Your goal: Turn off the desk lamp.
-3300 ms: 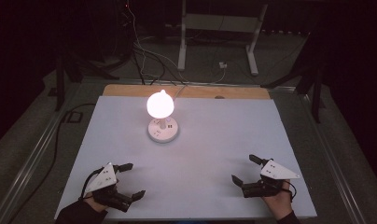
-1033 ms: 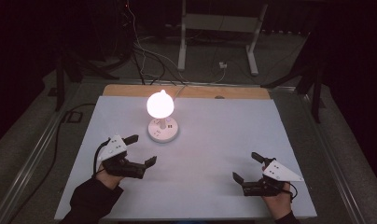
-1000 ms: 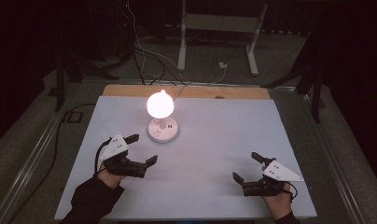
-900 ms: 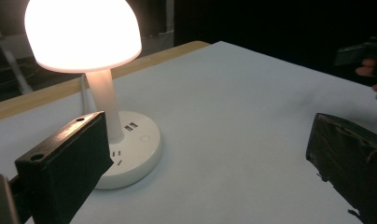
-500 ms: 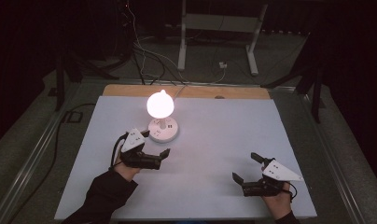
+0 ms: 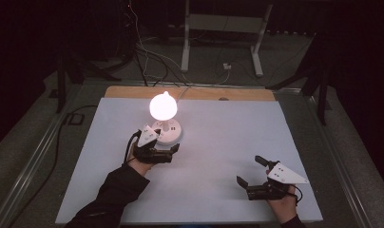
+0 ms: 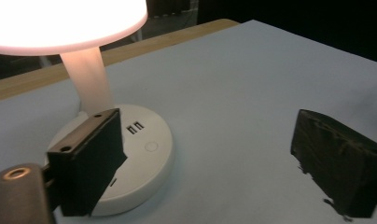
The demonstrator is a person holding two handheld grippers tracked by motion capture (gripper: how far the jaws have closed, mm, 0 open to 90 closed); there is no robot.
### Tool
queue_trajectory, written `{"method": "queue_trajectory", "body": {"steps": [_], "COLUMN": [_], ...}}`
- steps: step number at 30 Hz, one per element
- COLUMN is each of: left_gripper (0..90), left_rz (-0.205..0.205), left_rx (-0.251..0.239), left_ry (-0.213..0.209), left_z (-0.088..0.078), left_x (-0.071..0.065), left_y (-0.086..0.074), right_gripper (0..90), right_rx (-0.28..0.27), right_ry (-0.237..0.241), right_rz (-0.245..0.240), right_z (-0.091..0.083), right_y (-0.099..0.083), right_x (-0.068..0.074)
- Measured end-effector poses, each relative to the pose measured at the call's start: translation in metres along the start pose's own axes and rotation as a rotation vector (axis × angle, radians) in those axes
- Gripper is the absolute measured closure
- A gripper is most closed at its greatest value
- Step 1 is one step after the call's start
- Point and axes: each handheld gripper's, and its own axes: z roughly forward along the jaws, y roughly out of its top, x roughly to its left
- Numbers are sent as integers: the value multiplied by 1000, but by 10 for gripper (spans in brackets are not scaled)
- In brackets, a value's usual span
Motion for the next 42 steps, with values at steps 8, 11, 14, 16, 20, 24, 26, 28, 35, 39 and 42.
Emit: {"method": "queue_trajectory", "body": {"steps": [8, 11, 14, 16, 20, 24, 26, 28, 35, 39, 42], "left_gripper": [215, 273, 354, 415, 539, 655, 703, 745, 855, 900, 900], "left_rz": [0, -3, -11, -1, 6, 32, 44, 49, 22, 16, 30], "left_rx": [33, 41, 41, 42, 50, 59, 69, 72, 79, 87, 94], "left_ry": [63, 98, 124, 145, 191, 224, 238, 241, 224, 215, 211], "left_z": [19, 25, 29, 32, 38, 43, 45, 47, 55, 60, 63], "left_x": [6, 8, 10, 10, 10, 9, 7, 7, 9, 11, 11], "left_y": [1, 0, -1, -1, -3, -5, -7, -7, -8, -10, -11], "right_gripper": [0, 0, 0, 0, 0, 0, 0, 0, 0, 0, 0], "right_rx": [-5, -1, -1, 2, 0, 0, 0, 2, 0, 2, 1], "right_ry": [-1, 1, 2, 3, 3, 3, 4, 4, 4, 5, 4], "right_rz": [1, 2, 1, 2, 0, -2, 1, 1, -3, 1, -3], "right_z": [-1, -1, 0, 0, 0, 0, 0, 0, 0, 0, 0], "right_y": [0, 0, 0, 0, 0, 0, 0, 0, 0, -1, 0], "right_x": [-1, 0, 0, 0, -1, 0, -1, 0, 0, -1, 0]}}
